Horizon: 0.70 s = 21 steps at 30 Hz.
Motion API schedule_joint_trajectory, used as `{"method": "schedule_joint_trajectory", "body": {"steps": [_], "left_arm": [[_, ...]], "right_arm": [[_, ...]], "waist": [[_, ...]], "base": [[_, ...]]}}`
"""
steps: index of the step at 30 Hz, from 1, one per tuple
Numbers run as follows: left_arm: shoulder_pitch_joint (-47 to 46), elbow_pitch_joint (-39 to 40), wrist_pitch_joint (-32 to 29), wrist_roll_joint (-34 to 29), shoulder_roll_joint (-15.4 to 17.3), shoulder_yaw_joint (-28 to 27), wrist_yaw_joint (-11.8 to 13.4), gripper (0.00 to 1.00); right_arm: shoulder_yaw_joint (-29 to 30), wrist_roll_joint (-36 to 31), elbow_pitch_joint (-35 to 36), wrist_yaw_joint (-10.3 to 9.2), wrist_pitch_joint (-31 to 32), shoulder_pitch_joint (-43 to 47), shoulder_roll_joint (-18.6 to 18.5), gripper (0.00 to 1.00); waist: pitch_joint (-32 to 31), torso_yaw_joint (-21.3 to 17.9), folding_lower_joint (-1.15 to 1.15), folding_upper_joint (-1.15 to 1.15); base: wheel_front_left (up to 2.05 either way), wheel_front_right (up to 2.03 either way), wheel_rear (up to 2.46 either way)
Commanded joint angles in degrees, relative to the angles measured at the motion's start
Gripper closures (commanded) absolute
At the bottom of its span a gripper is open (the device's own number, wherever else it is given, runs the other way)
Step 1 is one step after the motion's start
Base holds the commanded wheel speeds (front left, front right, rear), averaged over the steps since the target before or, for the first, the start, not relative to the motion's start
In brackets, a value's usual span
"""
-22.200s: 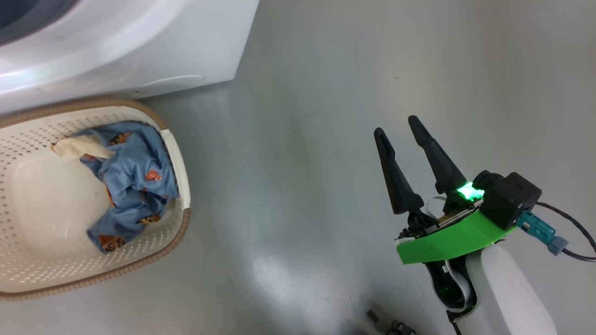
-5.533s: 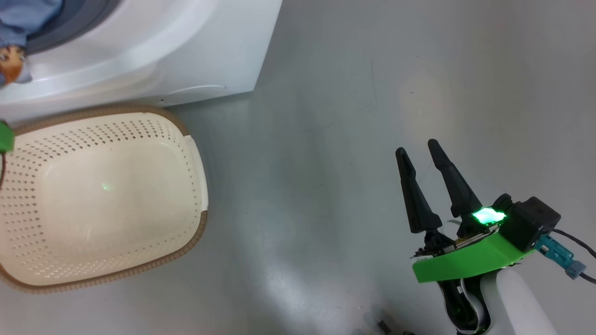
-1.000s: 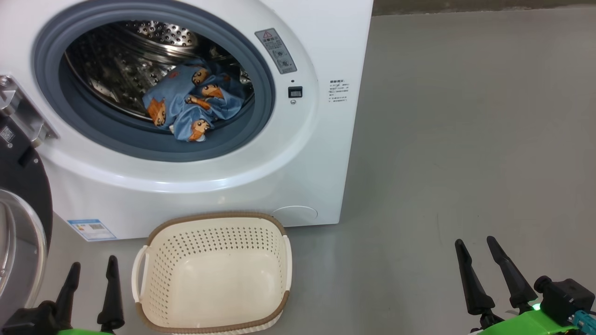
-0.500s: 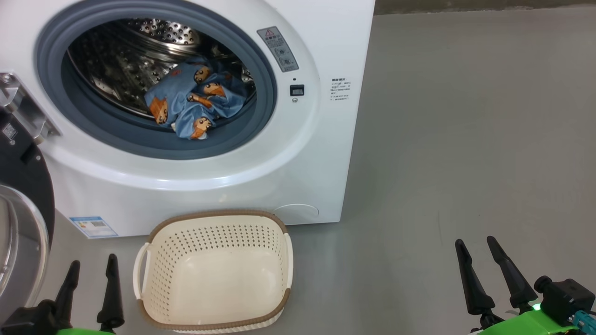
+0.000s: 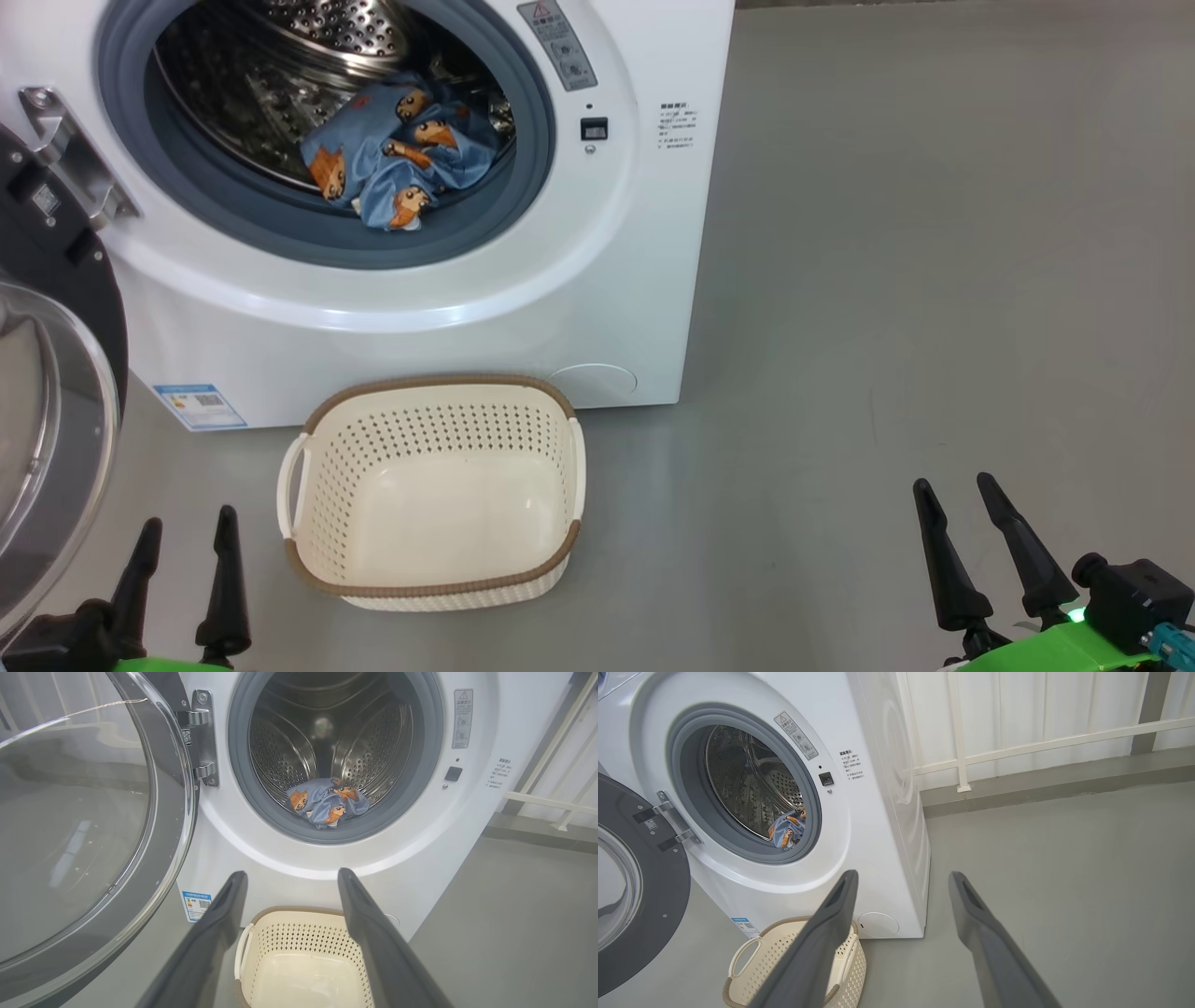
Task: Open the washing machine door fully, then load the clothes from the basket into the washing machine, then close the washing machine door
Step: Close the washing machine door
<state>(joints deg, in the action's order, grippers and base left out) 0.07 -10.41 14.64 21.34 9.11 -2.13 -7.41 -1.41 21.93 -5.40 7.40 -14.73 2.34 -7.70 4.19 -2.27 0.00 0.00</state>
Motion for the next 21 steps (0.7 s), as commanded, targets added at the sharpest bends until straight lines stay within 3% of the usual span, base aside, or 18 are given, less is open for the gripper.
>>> {"method": "schedule_joint_trajectory", "body": {"steps": [1,11,21], "left_arm": [[-1.06,1.77,0.36,-0.34,1.49,-1.78,-0.08,0.0],[-1.55,2.39,0.36,0.18,1.39,0.05,-0.08,0.0],[-1.54,1.65,0.36,0.64,-0.01,-1.1,-0.08,0.0]], "right_arm": [[-1.13,0.38,1.57,0.09,-0.27,-0.42,-0.55,0.0],[-0.72,0.14,1.65,0.09,-0.27,-0.54,-0.69,0.0],[-2.96,0.03,1.39,0.09,-0.27,-1.64,-1.55,0.0]], "waist": [[0.13,0.09,0.0,0.0],[0.34,1.82,0.0,0.0],[-0.45,8.05,0.0,0.0]], "base": [[-0.39,0.39,0.0],[-0.04,0.04,0.0],[0.0,0.0,0.0]]}}
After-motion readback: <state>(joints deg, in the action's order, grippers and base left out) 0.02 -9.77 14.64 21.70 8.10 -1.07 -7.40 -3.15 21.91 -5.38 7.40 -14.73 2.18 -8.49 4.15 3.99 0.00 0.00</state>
